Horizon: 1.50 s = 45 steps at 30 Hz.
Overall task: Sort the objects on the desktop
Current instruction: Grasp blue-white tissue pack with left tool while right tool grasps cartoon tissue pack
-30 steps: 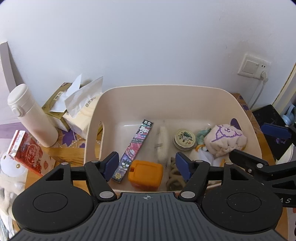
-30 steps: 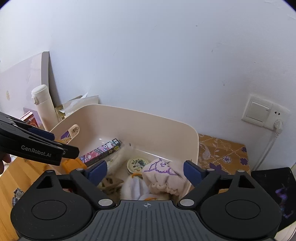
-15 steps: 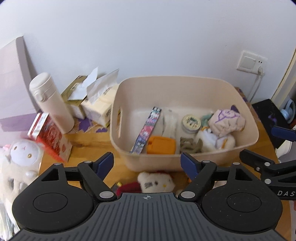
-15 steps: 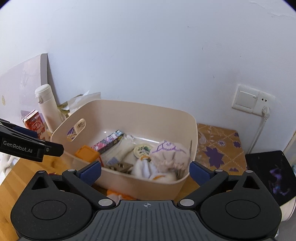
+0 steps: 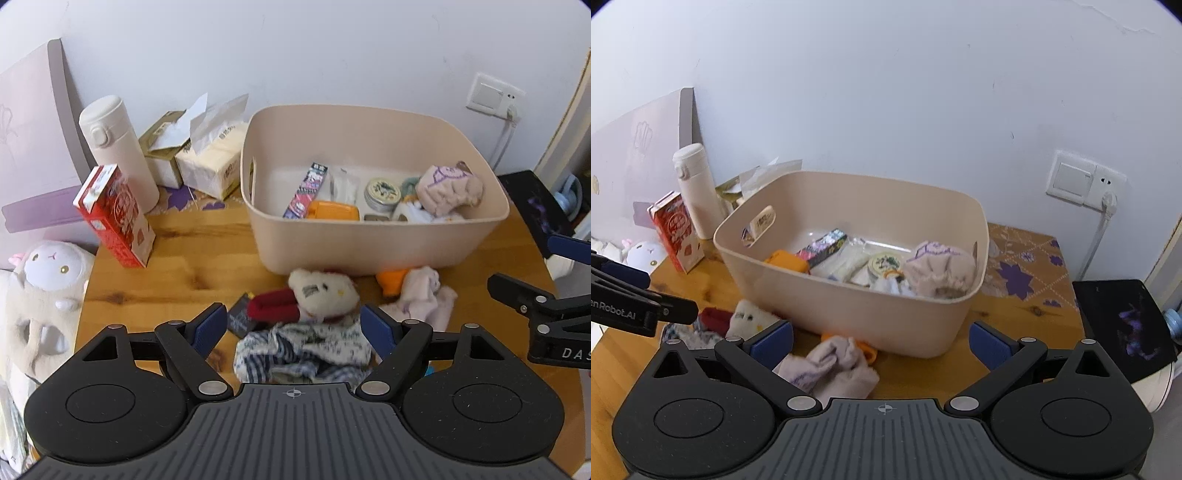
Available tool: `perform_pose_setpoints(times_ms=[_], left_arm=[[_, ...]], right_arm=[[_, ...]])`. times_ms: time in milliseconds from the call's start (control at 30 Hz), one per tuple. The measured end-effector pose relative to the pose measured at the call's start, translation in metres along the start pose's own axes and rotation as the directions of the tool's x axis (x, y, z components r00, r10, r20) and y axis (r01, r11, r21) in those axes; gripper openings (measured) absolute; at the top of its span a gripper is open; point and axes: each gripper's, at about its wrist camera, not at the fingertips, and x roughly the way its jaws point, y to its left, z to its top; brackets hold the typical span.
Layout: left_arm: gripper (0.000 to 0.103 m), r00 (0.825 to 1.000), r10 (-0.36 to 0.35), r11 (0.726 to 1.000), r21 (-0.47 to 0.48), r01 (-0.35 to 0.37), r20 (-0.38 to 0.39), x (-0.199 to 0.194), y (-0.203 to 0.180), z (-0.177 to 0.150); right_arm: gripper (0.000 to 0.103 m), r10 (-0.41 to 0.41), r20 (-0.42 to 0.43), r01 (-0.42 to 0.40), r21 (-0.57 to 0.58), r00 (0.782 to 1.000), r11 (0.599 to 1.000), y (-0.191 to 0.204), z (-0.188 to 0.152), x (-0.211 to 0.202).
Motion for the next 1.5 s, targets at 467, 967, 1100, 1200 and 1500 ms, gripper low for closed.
perform_pose_setpoints(times_ms=[467,967,1100,1200,1500], left_arm=[[0.081,0.994,-0.005,0.999,0.048,0.01,-0.107,0.011,0.006,-0.052],[0.081,0.972,-0.021,0.997,0.068,0.038,-0.235,0.042,0.003,-0.082],[0.081,0.964,-0.063,0.994,0.07,0.084,-0.259,0.049,0.003,-0.085],[0.081,0.957,-0.075,0.989,0.099,0.106,-0.282,0.054,-0.004,-0.087],[0.081,0.945,-0.071,0.979,0.159,0.127,-0.318,0.077,-0.018,-0.083]], right_arm=[[0.103,0.004,-0.116,-0.007,-0.019,0.993,1.0,0.027,-0.056,-0.001],[0.103,0.091,-0.246,-0.104,-0.04,0.965,0.994,0.059,-0.091,0.034],[0.103,0.105,-0.271,-0.118,-0.032,0.957,0.993,0.062,-0.097,0.044],[0.103,0.099,-0.289,-0.115,-0.038,0.952,0.993,0.064,-0.1,0.049],[0.103,0.054,-0.305,-0.073,-0.051,0.951,0.996,0.047,-0.104,0.056]])
